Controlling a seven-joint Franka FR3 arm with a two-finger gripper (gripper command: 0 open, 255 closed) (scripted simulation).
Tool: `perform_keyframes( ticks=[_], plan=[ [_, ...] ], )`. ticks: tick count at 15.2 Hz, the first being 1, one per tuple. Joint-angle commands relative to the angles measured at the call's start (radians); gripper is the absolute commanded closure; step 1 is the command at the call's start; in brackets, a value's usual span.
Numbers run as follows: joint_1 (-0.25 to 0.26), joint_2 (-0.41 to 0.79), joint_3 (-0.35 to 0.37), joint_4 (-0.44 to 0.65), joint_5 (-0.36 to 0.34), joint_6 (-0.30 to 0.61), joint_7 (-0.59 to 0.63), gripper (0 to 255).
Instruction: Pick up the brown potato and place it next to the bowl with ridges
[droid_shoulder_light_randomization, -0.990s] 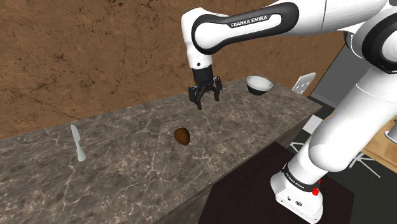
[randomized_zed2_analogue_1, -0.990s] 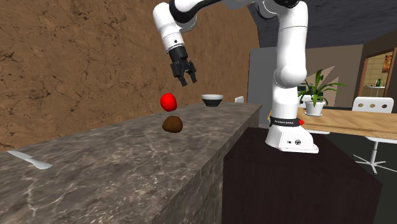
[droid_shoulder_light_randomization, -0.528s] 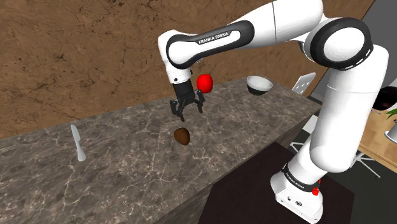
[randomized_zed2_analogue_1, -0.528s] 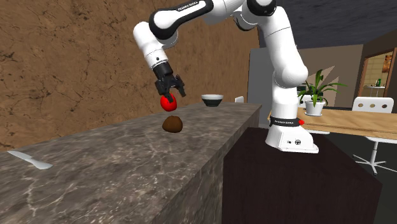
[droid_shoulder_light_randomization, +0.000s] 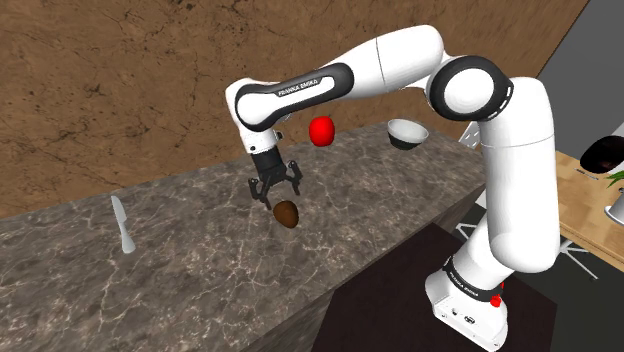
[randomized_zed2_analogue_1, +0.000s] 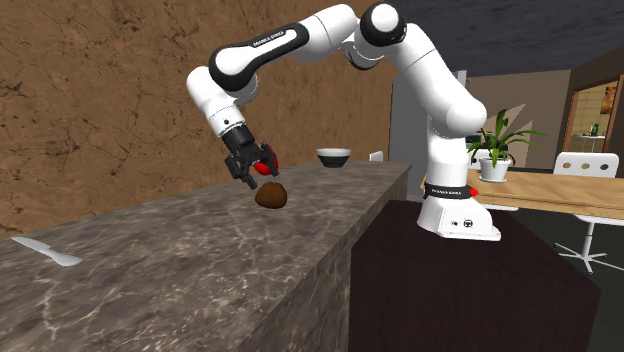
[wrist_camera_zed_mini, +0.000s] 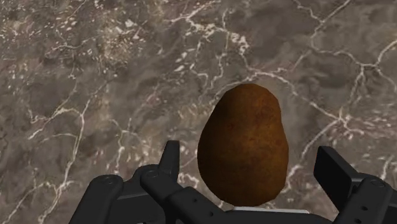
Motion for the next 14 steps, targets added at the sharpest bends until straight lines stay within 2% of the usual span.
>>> perform_keyframes(
  ticks=[1, 5, 13, 14],
  plan=[
    [0.002, 0.006, 0.0, -0.018, 0.001, 0.022, 0.003, 0],
    [-0.001, -0.009, 0.002, -0.098, 0.004, 0.088, 0.001, 0],
    [-0.001, -0.009, 0.002, -0.097, 0.004, 0.087, 0.001, 0],
    [-0.001, -0.009, 0.002, -0.097, 0.004, 0.087, 0.001, 255]
  ],
)
